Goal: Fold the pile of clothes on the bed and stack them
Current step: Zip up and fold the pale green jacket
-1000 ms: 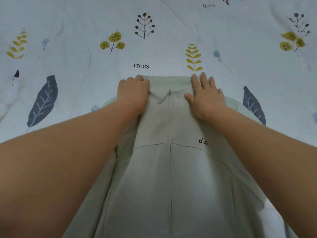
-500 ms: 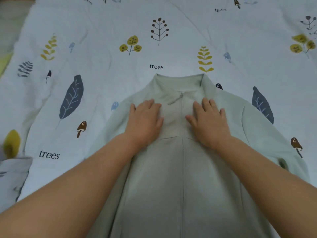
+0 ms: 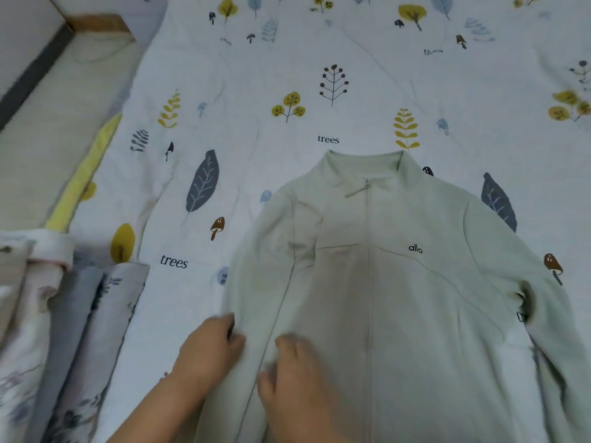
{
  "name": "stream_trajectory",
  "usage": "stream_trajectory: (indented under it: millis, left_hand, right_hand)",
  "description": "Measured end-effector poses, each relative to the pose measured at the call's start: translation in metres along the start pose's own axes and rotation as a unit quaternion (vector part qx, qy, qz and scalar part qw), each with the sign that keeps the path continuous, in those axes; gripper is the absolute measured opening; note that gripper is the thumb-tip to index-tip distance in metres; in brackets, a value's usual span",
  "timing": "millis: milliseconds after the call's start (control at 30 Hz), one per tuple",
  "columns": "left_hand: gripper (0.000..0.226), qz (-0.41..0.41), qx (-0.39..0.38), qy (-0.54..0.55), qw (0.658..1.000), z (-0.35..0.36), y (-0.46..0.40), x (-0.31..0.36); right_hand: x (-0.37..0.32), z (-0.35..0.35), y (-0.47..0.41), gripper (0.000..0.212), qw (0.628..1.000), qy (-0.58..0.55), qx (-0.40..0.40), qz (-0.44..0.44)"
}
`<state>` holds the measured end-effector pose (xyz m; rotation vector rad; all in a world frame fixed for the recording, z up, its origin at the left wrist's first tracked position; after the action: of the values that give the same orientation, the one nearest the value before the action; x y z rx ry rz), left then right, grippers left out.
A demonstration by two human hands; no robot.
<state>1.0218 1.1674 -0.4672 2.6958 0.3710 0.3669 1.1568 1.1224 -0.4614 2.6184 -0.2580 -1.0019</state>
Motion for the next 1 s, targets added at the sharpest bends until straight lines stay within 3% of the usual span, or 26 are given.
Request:
stream_trajectory:
  millis: [67,133,167,267,300,433,500,600,667,700,833,933,1000]
  left_hand:
    - [0.014,-0.009,0.023,0.085,0.996,-0.009,0.006,-0.002]
    - [0.017,-0.024,0.065,0.149,0.986,-0.025,0.013,-0.001]
    - [0.022,-0.023,0.087,0.169,0.981,-0.033,0.018,0.001]
    - [0.032,0.001,0.126,0.201,0.971,-0.059,0.033,0.012]
    - [0.033,0.012,0.126,0.215,0.968,-0.067,0.038,0.018]
    - [0.022,0.051,0.140,0.335,0.930,-0.099,0.062,0.050]
    - [0.004,0.091,0.097,0.421,0.897,-0.105,0.075,0.074]
    - [0.020,0.178,-0.044,0.457,0.870,-0.092,0.089,0.106]
    - [0.027,0.210,-0.061,0.379,0.899,-0.073,0.085,0.111]
    - [0.026,0.215,-0.040,0.334,0.917,-0.064,0.079,0.109]
    - [0.022,0.186,0.061,0.212,0.958,-0.040,0.046,0.089]
    - [0.018,0.169,0.115,0.138,0.969,-0.032,0.022,0.082]
    - [0.020,0.184,0.161,0.098,0.965,-0.032,0.007,0.089]
  right_hand:
    - [0.002,0.016,0.011,0.080,0.994,-0.056,-0.044,0.087]
    - [-0.001,0.022,0.019,0.086,0.992,-0.074,-0.040,0.098]
    - [-0.004,0.020,0.021,0.077,0.989,-0.099,-0.040,0.103]
    - [-0.021,0.015,0.033,0.016,0.943,-0.289,-0.093,0.137]
    - [-0.025,0.012,0.037,0.015,0.922,-0.346,-0.097,0.147]
    - [-0.018,-0.017,0.058,0.030,0.850,-0.485,-0.016,0.207]
    - [0.003,-0.040,0.066,0.031,0.819,-0.518,0.043,0.243]
    - [0.047,-0.073,0.080,0.019,0.829,-0.464,0.142,0.279]
    - [0.078,-0.083,0.091,0.008,0.842,-0.389,0.200,0.317]
    - [0.092,-0.085,0.095,0.004,0.843,-0.355,0.223,0.337]
    - [0.120,-0.081,0.098,0.037,0.868,-0.221,0.295,0.333]
    - [0.111,-0.078,0.097,0.057,0.884,-0.024,0.382,0.266]
    - [0.095,-0.064,0.098,0.073,0.878,0.018,0.401,0.259]
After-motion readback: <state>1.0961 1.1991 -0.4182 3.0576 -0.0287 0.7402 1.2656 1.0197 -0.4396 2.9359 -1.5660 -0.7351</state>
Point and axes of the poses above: each hand's wrist, its own y-axis away from the middle knuckle, its own z-axis out of the palm, x = y × z, the point moved 4 cm from there along -y, towards the middle knuckle, and after that the axes turned 13 degrees about x, right-handed, at the moved point
